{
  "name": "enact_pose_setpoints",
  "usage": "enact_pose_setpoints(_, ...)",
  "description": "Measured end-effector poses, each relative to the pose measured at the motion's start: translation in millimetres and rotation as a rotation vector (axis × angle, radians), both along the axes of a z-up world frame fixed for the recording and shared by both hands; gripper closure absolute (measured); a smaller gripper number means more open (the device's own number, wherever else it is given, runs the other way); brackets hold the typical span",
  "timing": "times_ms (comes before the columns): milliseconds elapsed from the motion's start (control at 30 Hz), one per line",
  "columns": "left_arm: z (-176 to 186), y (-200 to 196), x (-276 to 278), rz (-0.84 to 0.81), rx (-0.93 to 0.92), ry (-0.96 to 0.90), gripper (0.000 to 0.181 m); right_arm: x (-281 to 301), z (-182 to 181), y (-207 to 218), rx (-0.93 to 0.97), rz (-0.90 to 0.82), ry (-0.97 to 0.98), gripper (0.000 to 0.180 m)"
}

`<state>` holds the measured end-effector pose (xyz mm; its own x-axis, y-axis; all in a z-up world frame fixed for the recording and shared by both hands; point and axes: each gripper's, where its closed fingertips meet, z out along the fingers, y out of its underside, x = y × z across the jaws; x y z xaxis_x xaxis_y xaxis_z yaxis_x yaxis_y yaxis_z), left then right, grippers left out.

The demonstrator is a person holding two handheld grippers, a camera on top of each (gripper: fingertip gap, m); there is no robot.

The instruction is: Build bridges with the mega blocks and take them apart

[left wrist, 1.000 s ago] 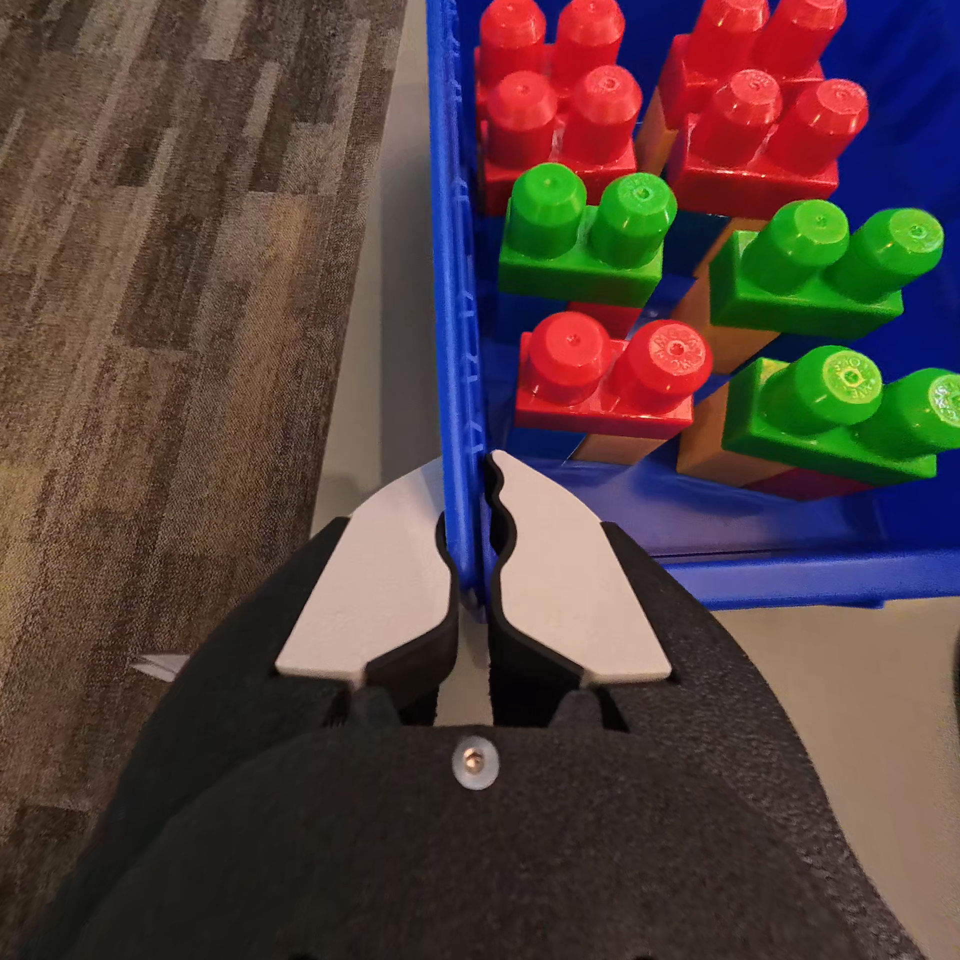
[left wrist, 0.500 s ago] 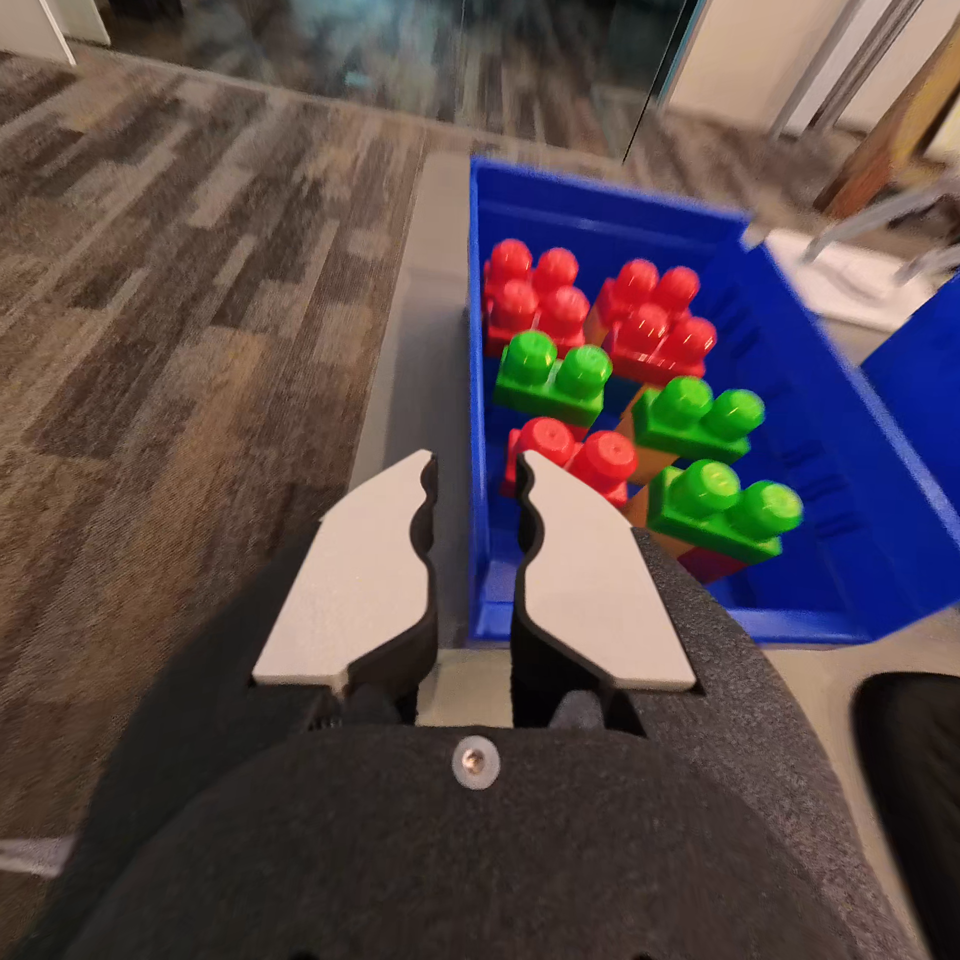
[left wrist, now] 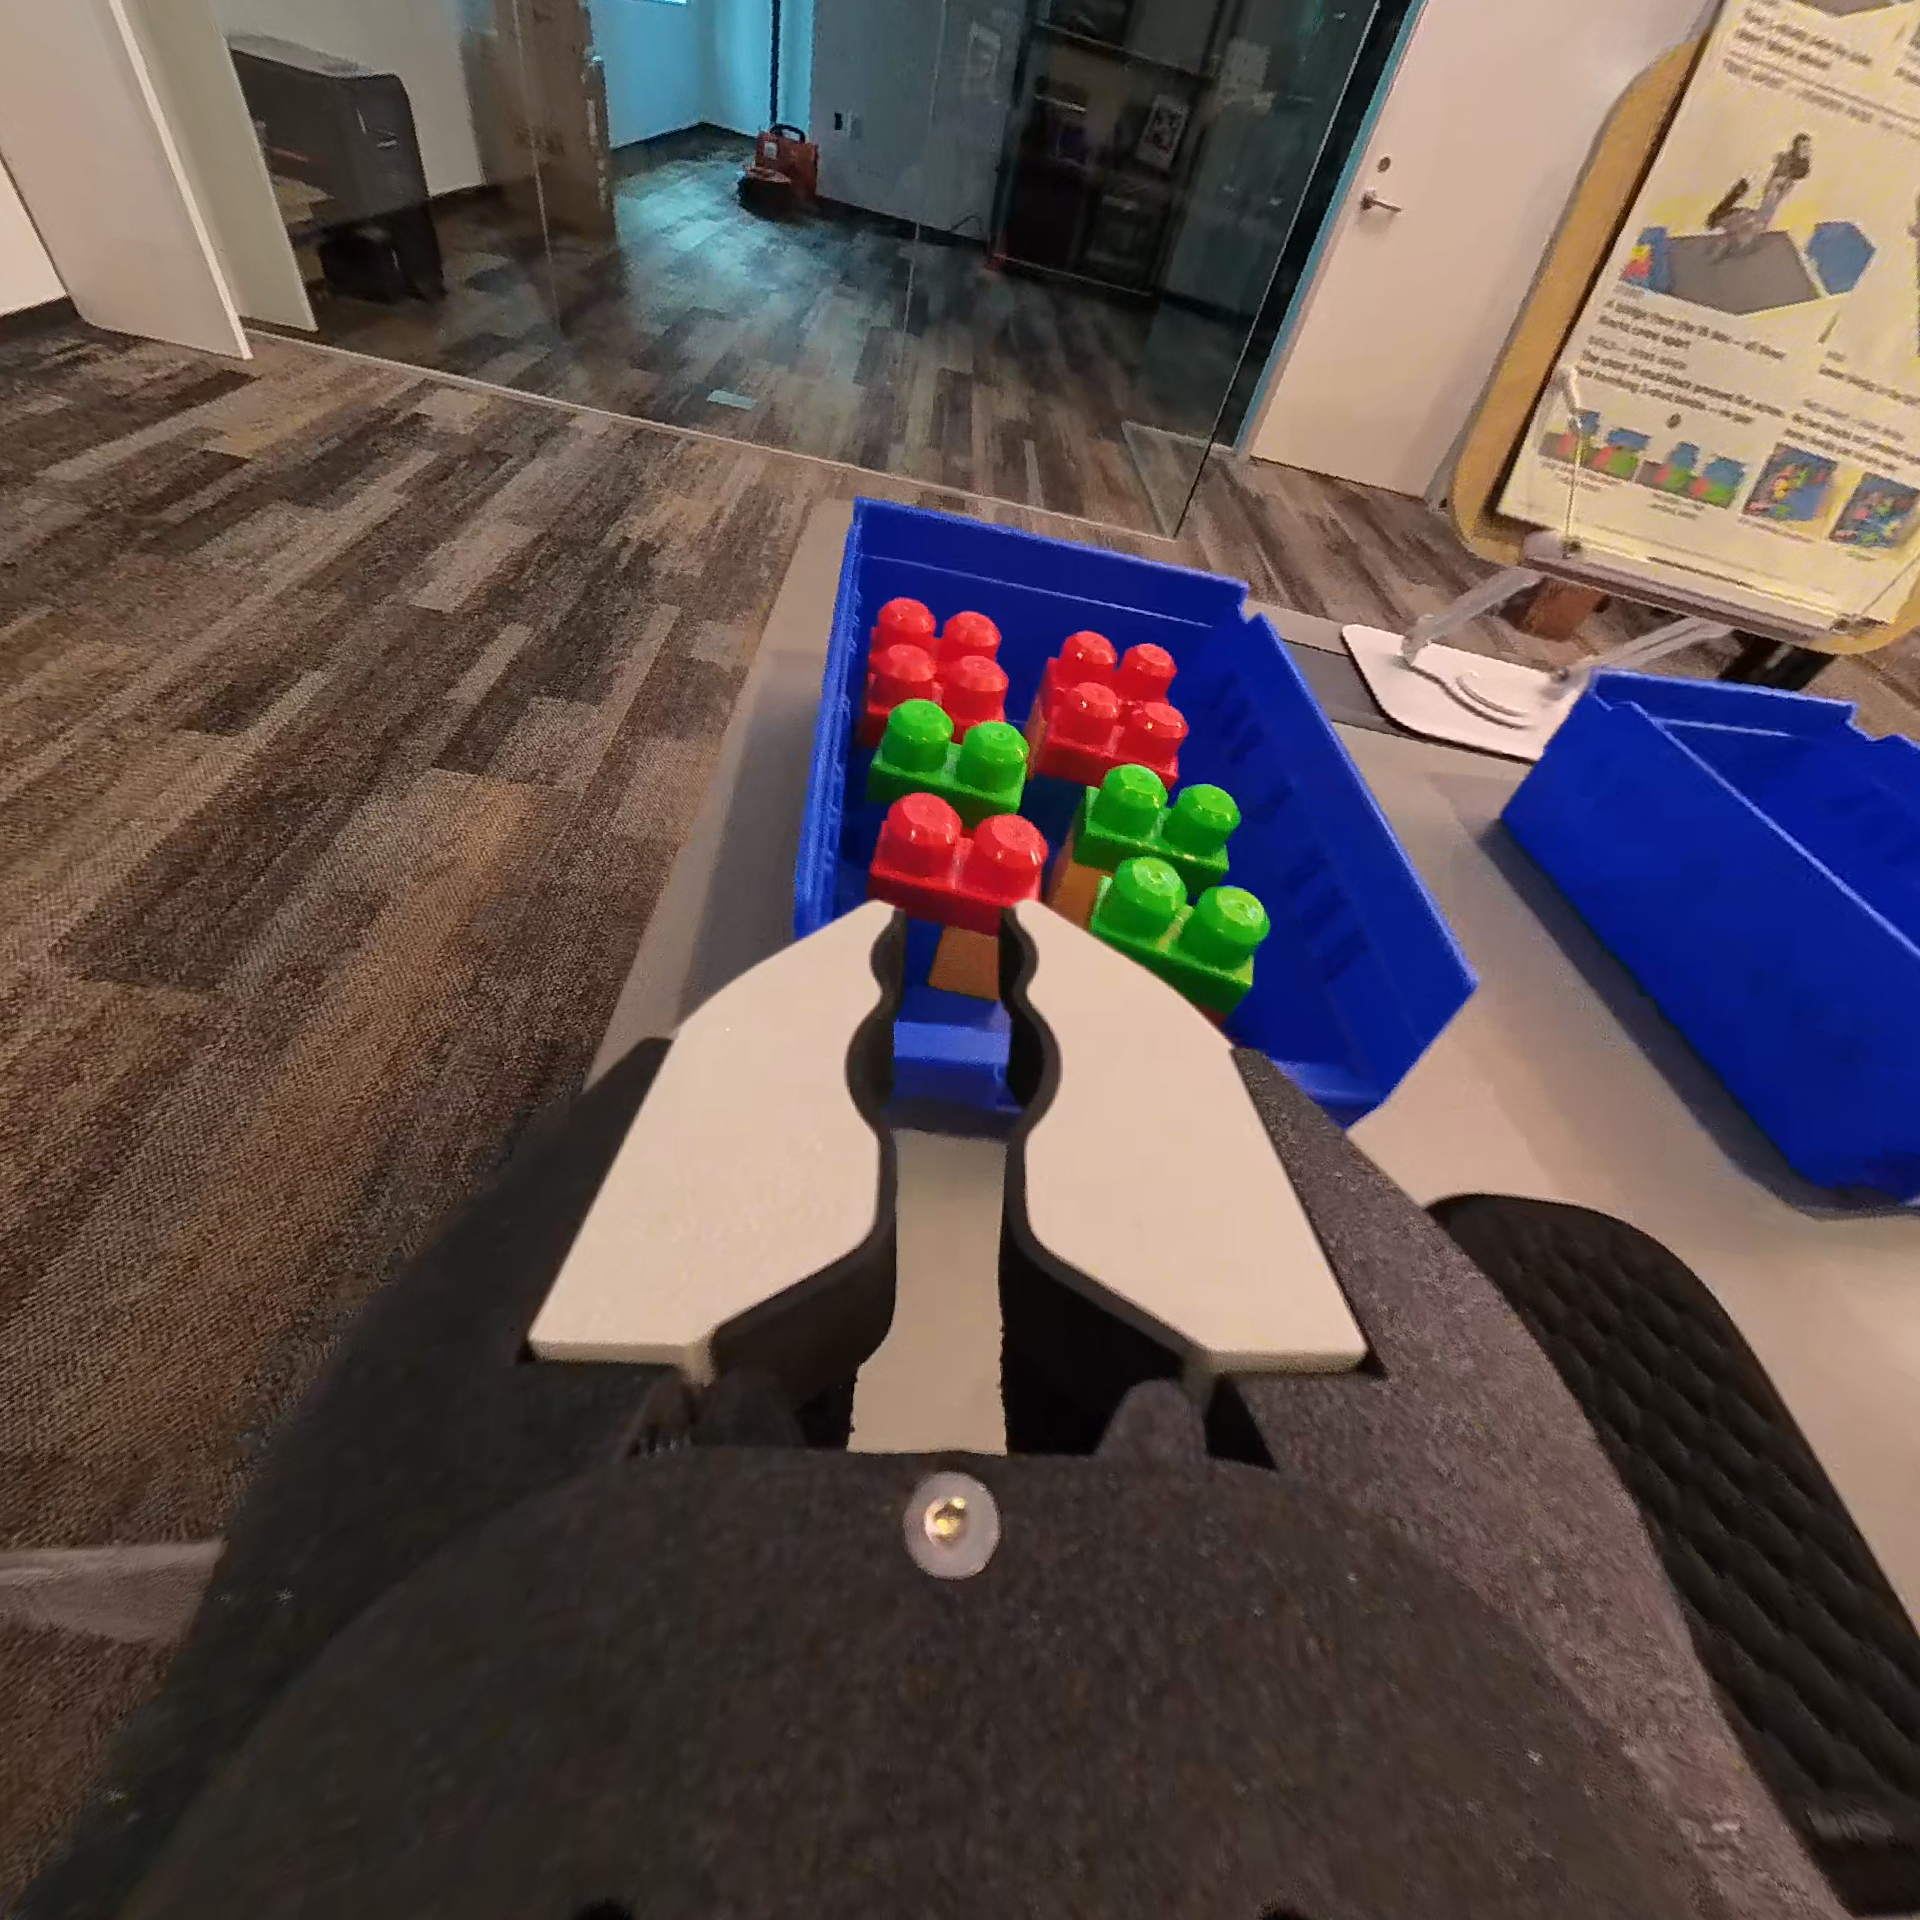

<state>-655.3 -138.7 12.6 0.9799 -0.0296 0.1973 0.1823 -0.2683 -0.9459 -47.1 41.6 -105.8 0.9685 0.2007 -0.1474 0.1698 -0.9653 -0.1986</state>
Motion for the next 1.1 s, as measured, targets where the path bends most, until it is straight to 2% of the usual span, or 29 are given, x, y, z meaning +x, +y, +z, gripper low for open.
enact_pose_setpoints(267, -10.3, -31.5, -10.7, 0.056, 0.005, -0.024, 0.169, 173.6, -3.9, -27.3, 0.000, -0.058, -0.037, 0.174)
enact_pose_setpoints(367, -15.1, -33.1, -24.9, 0.100, -0.077, 0.029, 0.166, 250.0, -6.7, -47.3, 0.003, -0.132, -0.007, 0.175)
enact_pose_setpoints(600, 14.1, -40.8, -20.8, 0.157, -0.055, 0.067, 0.167, 386.9, -8.2, -91.5, 0.036, -0.221, 0.014, 0.175)
enact_pose_setpoints(833, 15.7, -39.5, 15.6, 0.139, -0.129, 0.149, 0.167, 450.4, -8.8, -116.0, 0.042, -0.161, -0.026, 0.174)
enact_pose_setpoints(1100, 25.0, -26.9, 44.9, 0.143, -0.136, 0.212, 0.166, 464.0, -8.7, -114.4, 0.053, -0.055, -0.034, 0.174)
